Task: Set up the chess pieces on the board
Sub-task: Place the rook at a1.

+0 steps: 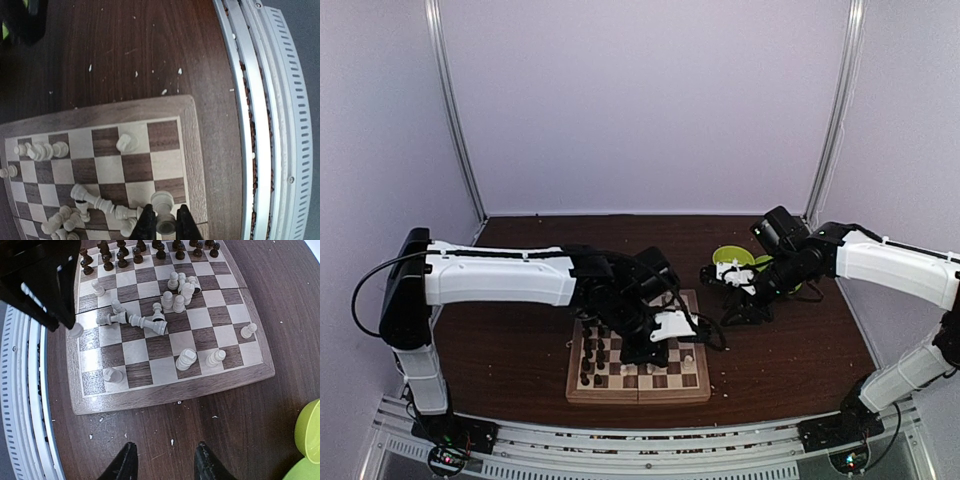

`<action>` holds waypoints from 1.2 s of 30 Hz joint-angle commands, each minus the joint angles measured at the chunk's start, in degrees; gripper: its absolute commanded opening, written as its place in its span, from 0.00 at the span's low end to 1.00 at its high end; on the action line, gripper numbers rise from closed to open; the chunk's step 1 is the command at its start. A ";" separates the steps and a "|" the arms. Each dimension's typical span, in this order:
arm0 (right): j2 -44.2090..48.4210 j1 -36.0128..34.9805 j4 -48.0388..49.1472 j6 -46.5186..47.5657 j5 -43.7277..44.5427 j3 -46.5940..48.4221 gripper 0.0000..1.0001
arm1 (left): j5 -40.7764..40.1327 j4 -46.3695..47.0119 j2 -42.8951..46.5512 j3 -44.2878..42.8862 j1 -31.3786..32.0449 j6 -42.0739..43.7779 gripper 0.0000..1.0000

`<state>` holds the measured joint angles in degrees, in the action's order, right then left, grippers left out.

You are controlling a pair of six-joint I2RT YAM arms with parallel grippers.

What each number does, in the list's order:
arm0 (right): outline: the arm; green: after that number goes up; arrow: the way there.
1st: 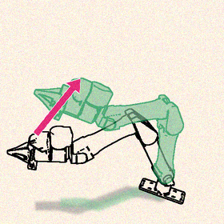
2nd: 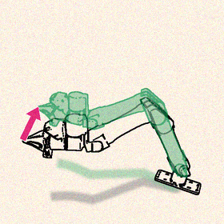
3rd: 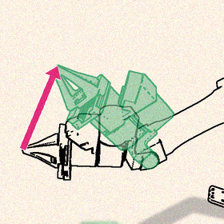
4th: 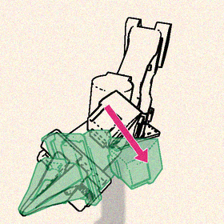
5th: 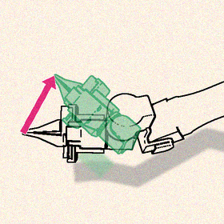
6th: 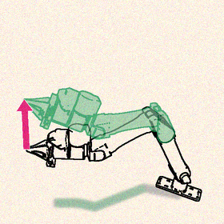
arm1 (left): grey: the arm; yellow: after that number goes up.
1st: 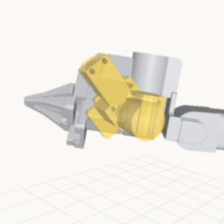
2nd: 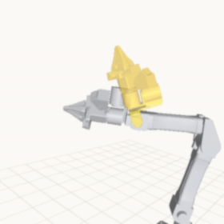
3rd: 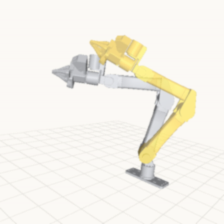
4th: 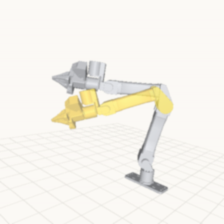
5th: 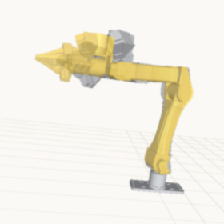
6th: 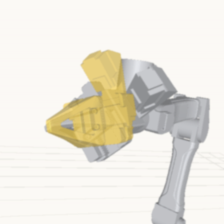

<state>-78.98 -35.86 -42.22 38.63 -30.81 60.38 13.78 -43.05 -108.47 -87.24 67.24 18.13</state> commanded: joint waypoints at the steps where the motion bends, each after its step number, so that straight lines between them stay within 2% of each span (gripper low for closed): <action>1: 1.65 2.48 -0.09 -0.33 -0.04 -0.70 0.39 | 1.16 2.42 -4.15 -5.19 1.83 1.25 0.08; 13: 1.98 6.90 0.87 -1.89 -1.61 -0.86 0.39 | -2.54 -1.70 -13.22 -15.23 4.26 5.03 0.08; 36: 1.72 7.56 0.74 -1.20 -1.36 -1.16 0.39 | -3.01 -4.02 -17.83 -17.88 4.65 6.59 0.10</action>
<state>-78.11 -28.82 -41.93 37.30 -31.59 60.07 10.15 -46.61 -124.88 -103.15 71.59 23.62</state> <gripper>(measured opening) 0.388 0.101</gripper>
